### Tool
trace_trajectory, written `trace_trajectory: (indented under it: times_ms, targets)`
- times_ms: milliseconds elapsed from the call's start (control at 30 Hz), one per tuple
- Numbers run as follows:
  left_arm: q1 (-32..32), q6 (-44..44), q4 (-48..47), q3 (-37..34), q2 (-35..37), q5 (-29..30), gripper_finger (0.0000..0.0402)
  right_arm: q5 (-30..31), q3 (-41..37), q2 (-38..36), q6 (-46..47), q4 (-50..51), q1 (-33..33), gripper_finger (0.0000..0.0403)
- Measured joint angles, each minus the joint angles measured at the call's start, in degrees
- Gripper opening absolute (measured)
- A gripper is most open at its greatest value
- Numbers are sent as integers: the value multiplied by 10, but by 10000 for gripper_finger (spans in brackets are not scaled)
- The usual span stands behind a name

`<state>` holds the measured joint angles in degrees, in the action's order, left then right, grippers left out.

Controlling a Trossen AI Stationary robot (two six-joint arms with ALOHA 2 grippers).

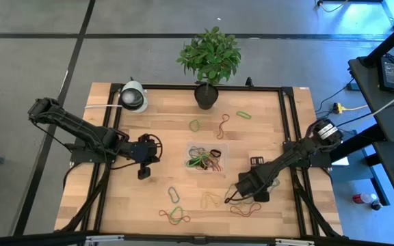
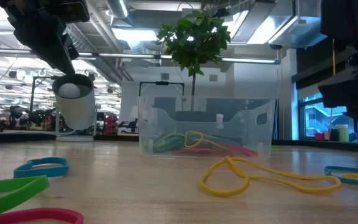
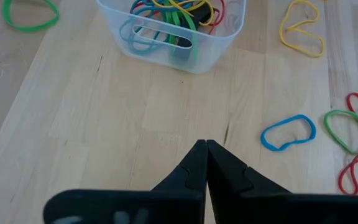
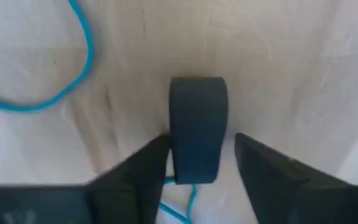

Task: Pick and place rubber bands into bin
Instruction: Put the black rubber band into the bin

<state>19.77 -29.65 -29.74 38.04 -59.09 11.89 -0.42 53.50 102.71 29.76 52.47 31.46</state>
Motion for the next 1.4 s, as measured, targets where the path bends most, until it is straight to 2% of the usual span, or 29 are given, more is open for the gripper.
trace_trajectory:
  times_ms: [67, 233, 267, 467, 600, 667, 733, 800, 867, 967, 1067, 1200, 1400]
  targets:
    - [0, 0, 0, 0, 0, 0, 2, -11, -1, 2, 12, -6, 0, 157]
    - [0, 1, 0, 0, 0, 0, 2, -17, -4, -15, 51, 0, -2, 31]
    - [0, 3, 0, 0, 0, 0, 3, -16, -5, -25, 66, 6, -2, 17]
    - [0, 19, 0, 0, 0, 0, 1, 18, 28, -117, 204, 25, -3, 7]
    - [0, 48, 5, 0, 0, 5, 3, 111, 80, -170, 271, 39, -2, 5]
    - [0, 56, 12, 0, 0, 7, 2, 185, 115, -181, 256, 30, -4, 4]
    - [0, 56, 17, 0, 0, 17, 1, 248, 151, -179, 194, 12, -14, 3]
    - [0, 56, 19, 0, 0, 28, 1, 276, 187, -167, 129, -23, -35, 3]
    - [0, 56, 20, 0, 0, 36, 3, 280, 220, -149, 85, -44, -65, 3]
    - [0, 55, 20, 0, 0, 36, 5, 282, 259, -106, 73, -59, -110, 3]
    - [0, 54, 22, 0, 0, 36, 3, 256, 292, -57, 57, -84, -147, 3]
    - [0, 54, 27, 0, 0, 35, 1, 208, 326, 11, 9, -101, -180, 3]
    - [0, 47, 28, 0, 0, 35, 7, 187, 354, 88, -9, -108, -208, 20]
